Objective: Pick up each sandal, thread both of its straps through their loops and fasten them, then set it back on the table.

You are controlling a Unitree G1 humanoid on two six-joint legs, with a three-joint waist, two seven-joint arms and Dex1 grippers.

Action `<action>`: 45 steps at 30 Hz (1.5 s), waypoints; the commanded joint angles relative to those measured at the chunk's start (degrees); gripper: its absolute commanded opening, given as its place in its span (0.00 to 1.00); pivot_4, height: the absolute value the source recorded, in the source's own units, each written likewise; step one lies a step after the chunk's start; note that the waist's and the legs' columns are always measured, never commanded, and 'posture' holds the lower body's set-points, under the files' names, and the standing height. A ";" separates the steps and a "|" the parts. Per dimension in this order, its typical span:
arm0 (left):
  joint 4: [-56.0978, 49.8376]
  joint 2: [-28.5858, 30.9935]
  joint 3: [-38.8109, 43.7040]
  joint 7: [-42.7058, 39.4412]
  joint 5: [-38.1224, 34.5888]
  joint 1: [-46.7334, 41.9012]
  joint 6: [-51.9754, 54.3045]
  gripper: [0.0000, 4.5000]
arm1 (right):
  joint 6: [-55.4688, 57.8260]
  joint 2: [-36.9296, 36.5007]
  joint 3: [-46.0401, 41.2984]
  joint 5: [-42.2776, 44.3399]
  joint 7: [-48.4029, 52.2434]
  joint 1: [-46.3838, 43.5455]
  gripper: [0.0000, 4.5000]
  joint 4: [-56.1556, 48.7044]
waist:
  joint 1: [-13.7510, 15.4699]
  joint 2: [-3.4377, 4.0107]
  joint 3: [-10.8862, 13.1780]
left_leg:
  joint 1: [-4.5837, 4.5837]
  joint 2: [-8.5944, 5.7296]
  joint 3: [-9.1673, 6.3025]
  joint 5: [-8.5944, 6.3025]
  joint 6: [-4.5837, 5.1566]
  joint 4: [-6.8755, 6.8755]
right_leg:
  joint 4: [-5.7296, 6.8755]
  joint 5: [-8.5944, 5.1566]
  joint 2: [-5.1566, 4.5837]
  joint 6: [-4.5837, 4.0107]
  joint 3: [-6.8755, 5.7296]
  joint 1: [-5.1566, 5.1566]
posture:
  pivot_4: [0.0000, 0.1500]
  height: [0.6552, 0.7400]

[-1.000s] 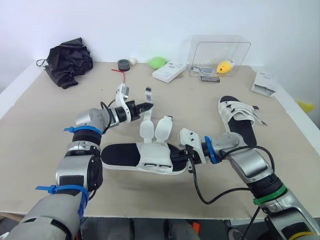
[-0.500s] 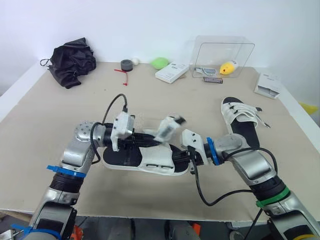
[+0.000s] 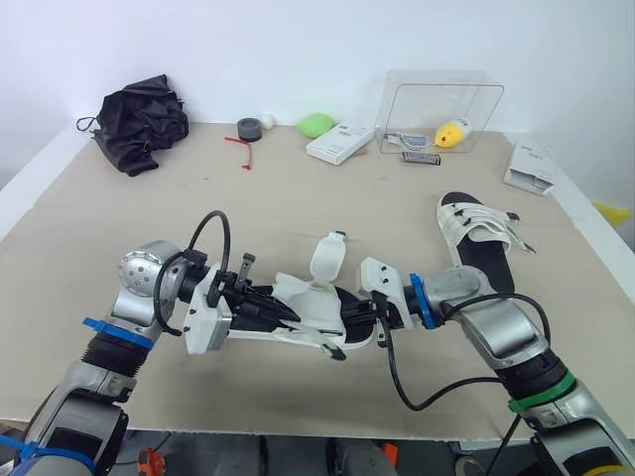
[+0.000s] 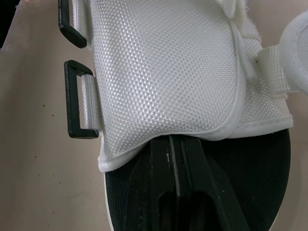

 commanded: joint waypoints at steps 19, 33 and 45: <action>-28.23 18.73 2.65 14.89 -17.06 8.16 56.69 0.98 | 0.96 -0.51 5.05 -1.80 2.26 2.18 0.00 3.25 | -0.11 -0.01 0.06 | 0.02 0.07 -0.10 -0.04 0.06 -0.01 | 0.03 -0.13 0.09 0.09 -0.05 -0.01 | 1.00 1.00; -37.17 25.20 8.07 36.59 -45.76 20.68 104.18 0.98 | 1.17 -0.08 5.53 -1.55 2.23 2.21 0.00 2.98 | -0.06 0.06 0.11 | 0.63 0.03 -0.51 -0.05 0.04 -0.23 | 0.13 -0.66 -0.05 0.08 -0.44 0.58 | 1.00 1.00; -36.10 17.40 6.81 40.11 -36.94 22.01 106.42 0.98 | 2.22 0.10 5.35 -1.31 1.65 2.51 0.00 1.54 | -0.01 0.02 0.07 | 0.94 -0.07 -0.46 -0.02 -0.03 -0.85 | 0.12 -0.84 -0.07 -0.24 -0.34 0.62 | 1.00 1.00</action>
